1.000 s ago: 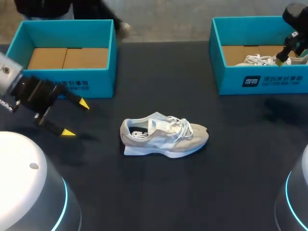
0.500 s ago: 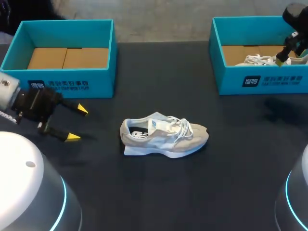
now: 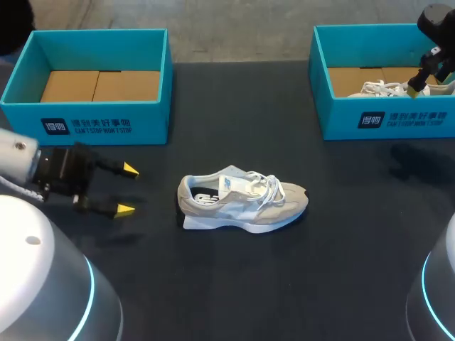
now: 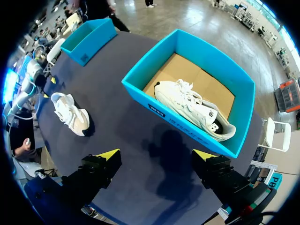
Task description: Take the shoe out of the shoebox, open the shoe tongue, remove and reinsert the insole, then place the shoe into the shoebox
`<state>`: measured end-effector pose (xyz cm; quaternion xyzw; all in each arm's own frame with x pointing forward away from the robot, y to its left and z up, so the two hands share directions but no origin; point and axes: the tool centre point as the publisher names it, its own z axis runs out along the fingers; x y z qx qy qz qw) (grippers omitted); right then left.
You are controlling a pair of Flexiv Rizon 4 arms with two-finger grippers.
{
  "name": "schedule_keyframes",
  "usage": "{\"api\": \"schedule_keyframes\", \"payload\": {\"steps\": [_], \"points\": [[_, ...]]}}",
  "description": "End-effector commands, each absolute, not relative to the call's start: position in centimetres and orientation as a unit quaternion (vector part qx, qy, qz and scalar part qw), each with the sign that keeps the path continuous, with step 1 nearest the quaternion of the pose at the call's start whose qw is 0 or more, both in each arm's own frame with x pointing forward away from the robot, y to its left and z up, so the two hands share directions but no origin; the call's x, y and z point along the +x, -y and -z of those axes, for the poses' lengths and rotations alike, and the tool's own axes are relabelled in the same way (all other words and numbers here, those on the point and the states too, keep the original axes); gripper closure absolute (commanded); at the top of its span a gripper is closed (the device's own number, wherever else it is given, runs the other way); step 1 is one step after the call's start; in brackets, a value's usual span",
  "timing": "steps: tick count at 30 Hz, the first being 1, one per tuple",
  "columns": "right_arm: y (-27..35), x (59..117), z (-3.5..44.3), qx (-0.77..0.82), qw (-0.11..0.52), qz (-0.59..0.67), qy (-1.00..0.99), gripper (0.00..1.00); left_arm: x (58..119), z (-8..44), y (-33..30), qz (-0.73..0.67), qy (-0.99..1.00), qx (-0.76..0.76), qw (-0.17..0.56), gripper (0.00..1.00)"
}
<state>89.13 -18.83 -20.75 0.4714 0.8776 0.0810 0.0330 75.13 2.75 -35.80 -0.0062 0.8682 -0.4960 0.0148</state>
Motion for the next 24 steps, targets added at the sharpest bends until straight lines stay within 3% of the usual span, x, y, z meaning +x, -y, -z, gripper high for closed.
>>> {"api": "schedule_keyframes", "payload": {"steps": [1, 24], "points": [[18.8, 89.2, 20.7, 0.471, 0.032, -0.08, -0.878, 0.0, 74.9, 36.4, -2.3, 0.5, -0.866, -0.012, 0.028, 0.0], [18.8, 89.2, 20.7, 0.471, 0.032, -0.08, -0.878, 0.0, 75.2, 37.4, -1.0, 0.483, -0.875, -0.009, 0.036, 0.0]]}}
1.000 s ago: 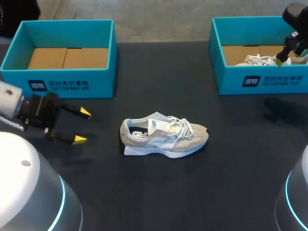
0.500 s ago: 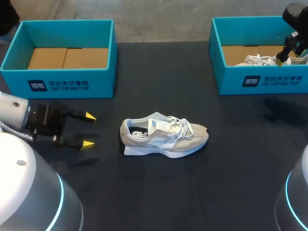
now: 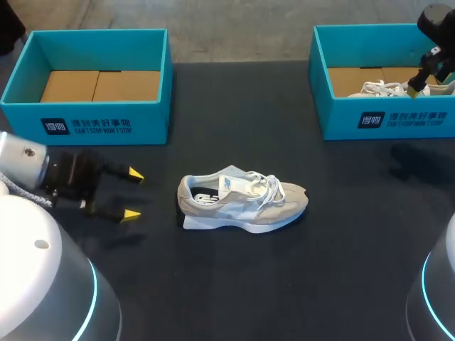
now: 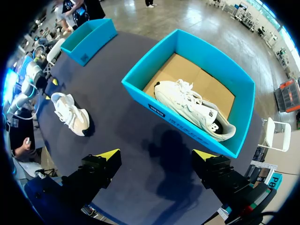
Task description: Take the shoe out of the shoebox, open the shoe tongue, remove and reinsert the insole, then place the shoe into the shoebox
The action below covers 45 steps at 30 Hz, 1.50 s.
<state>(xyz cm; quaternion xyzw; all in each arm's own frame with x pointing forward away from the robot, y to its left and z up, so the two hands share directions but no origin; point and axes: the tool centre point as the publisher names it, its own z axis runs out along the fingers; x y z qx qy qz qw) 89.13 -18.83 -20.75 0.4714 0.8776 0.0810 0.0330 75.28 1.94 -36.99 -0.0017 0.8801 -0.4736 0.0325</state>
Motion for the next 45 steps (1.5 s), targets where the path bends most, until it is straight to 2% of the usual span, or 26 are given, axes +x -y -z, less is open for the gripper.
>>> {"api": "schedule_keyframes", "payload": {"steps": [1, 24, 45], "points": [[18.8, 89.2, 20.7, 0.471, 0.032, -0.08, -0.878, 0.0, 75.3, 37.6, -0.7, 0.482, -0.876, -0.01, 0.032, 0.0], [18.8, 89.2, 20.7, 0.471, 0.032, -0.08, -0.878, 0.0, 75.5, 40.7, 5.2, 0.522, -0.853, -0.02, -0.018, 0.0], [18.8, 89.2, 20.7, 0.471, 0.032, -0.08, -0.878, 0.0, 75.9, 40.9, 7.3, 0.579, -0.815, 0.013, -0.021, 0.0]]}}
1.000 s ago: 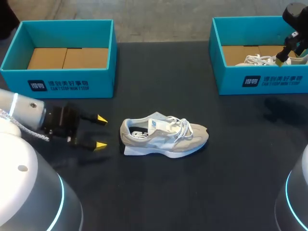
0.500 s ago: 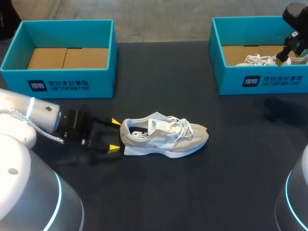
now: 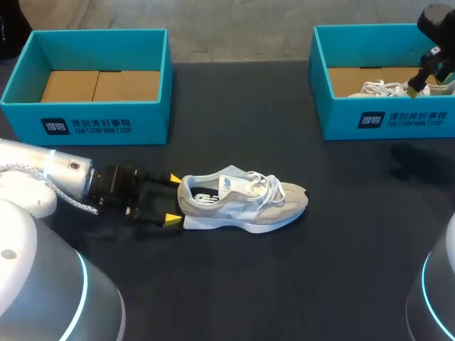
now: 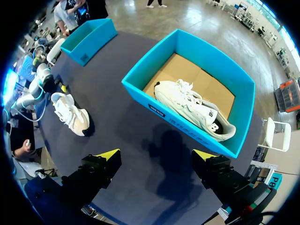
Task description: Take the shoe out of the shoebox, open the shoe tongue, remove and reinsert the insole, then place the shoe into the shoebox
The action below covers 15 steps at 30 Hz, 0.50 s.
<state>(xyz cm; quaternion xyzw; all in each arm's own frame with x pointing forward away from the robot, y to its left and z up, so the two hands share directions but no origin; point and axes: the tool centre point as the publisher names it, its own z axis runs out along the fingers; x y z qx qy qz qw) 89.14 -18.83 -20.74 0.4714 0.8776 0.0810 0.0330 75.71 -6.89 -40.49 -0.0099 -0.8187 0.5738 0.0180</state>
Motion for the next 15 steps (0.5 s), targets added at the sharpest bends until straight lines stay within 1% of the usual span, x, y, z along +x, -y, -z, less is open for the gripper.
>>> {"api": "schedule_keyframes", "payload": {"steps": [1, 15], "points": [[18.8, 89.2, 20.7, 0.471, 0.032, -0.08, -0.878, 0.0, 75.9, 40.9, 7.4, -0.581, 0.814, -0.014, 0.022, 0.0], [18.8, 89.2, 20.7, 0.471, 0.032, -0.08, -0.878, 0.0, 75.8, 41.3, 8.8, -0.585, 0.81, -0.017, 0.03, 0.0]]}}
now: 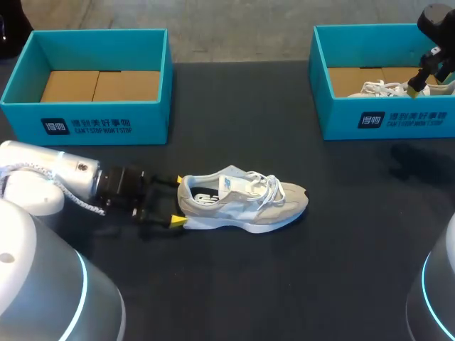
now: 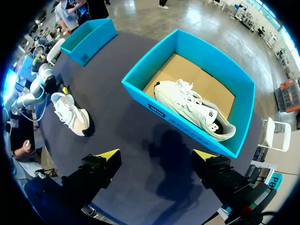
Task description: Take the shoe out of the shoebox, open the shoe tongue, remove and reinsert the insole, then place the shoe into the shoebox
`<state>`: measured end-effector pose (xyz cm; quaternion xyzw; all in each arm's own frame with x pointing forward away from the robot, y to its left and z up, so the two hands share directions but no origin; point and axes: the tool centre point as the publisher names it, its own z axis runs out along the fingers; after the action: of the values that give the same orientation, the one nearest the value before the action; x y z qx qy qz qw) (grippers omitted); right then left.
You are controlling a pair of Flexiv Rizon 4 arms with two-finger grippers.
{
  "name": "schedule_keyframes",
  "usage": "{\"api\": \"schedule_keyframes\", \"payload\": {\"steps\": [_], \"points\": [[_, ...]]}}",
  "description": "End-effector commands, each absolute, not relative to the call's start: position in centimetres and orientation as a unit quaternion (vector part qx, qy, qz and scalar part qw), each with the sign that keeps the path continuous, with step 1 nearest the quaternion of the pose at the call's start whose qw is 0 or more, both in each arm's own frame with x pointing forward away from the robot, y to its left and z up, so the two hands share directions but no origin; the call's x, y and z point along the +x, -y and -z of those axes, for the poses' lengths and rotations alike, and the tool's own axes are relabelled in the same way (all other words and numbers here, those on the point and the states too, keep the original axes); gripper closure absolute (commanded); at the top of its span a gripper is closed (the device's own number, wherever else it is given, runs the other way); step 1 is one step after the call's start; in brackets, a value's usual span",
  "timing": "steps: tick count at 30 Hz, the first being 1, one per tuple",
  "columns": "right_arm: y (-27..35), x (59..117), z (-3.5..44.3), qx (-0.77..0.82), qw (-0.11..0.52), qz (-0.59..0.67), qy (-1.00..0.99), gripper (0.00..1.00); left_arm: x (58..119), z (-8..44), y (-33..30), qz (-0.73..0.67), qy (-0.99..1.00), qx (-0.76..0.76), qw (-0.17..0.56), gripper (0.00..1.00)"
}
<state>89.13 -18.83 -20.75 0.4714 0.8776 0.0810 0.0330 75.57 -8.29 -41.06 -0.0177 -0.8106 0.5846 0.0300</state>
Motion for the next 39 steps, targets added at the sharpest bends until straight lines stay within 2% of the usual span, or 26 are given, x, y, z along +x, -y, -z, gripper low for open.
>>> {"api": "schedule_keyframes", "payload": {"steps": [1, 23, 24, 25, 26, 27, 30, 31, 39], "points": [[18.8, 89.2, 20.7, 0.471, 0.032, -0.08, -0.878, 0.0, 75.9, 41.3, 9.0, -0.585, 0.81, -0.017, 0.03, 0.0], [18.8, 89.2, 20.7, 0.471, 0.032, -0.08, -0.878, 0.0, 75.5, 42.1, 10.5, -0.58, 0.814, -0.007, 0.024, 0.0], [18.8, 89.2, 20.7, 0.471, 0.032, -0.08, -0.878, 0.0, 75.5, 42.1, 10.6, -0.581, 0.814, -0.005, 0.022, 0.03], [18.8, 89.2, 20.7, 0.471, 0.032, -0.08, -0.878, 0.0, 75.5, 42.1, 10.6, -0.581, 0.813, -0.005, 0.023, 0.16], [18.8, 89.2, 20.7, 0.471, 0.032, -0.08, -0.878, 0.0, 75.5, 42.1, 10.6, -0.581, 0.814, -0.005, 0.023, 0.48], [18.8, 89.2, 20.7, 0.471, 0.032, -0.08, -0.878, 0.0, 75.5, 42.1, 10.6, -0.581, 0.814, -0.005, 0.022, 0.53], [18.8, 89.2, 20.7, 0.471, 0.032, -0.08, -0.878, 0.0, 75.4, 42.1, 10.6, -0.581, 0.814, -0.003, 0.02, 0.82], [18.8, 89.2, 20.7, 0.471, 0.032, -0.08, -0.878, 0.0, 75.4, 42.1, 10.6, -0.581, 0.814, -0.003, 0.021, 0.99], [18.8, 89.2, 20.7, 0.471, 0.032, -0.08, -0.878, 0.0, 75.3, 42.3, 10.6, -0.571, 0.82, -0.002, 0.015, 1.0]]}}
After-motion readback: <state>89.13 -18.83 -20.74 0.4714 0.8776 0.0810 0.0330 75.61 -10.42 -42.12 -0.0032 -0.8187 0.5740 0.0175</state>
